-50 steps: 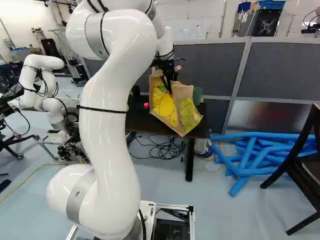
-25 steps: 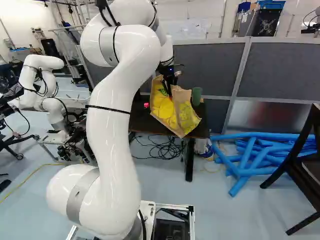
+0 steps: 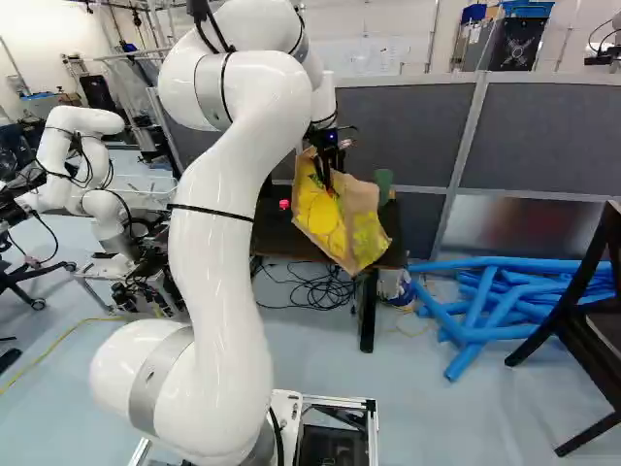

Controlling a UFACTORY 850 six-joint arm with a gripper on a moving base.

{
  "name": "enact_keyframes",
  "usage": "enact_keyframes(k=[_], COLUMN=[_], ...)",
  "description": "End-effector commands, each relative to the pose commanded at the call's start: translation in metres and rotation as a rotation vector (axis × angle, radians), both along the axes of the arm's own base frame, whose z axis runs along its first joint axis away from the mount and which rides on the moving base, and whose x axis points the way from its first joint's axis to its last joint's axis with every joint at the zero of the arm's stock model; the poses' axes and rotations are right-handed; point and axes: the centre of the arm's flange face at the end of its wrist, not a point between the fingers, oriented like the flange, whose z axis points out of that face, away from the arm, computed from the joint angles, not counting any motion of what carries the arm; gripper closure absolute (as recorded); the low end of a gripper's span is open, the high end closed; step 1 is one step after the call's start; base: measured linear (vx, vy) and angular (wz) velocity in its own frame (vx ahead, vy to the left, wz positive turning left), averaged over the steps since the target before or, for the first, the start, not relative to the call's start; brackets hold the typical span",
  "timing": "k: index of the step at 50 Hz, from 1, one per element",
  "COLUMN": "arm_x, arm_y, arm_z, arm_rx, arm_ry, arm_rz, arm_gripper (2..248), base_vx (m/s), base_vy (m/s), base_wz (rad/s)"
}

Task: Pick up the bag on the ground and place it on the table

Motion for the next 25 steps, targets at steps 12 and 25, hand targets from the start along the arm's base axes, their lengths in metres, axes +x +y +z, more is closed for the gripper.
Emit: enact_keyframes(k=[12, 25], arm_x=[0.0, 0.0], arm_y=[0.0, 0.0], arm_z=[0.0, 0.0], arm_rx=[0.0, 0.0], arm_ry=[0.0, 0.0], arm_rz=[0.0, 0.0], arm_gripper=[111, 39], base_vx=[0.0, 0.0], base_vy=[0.0, 0.0], base_wz=[0.0, 0.0])
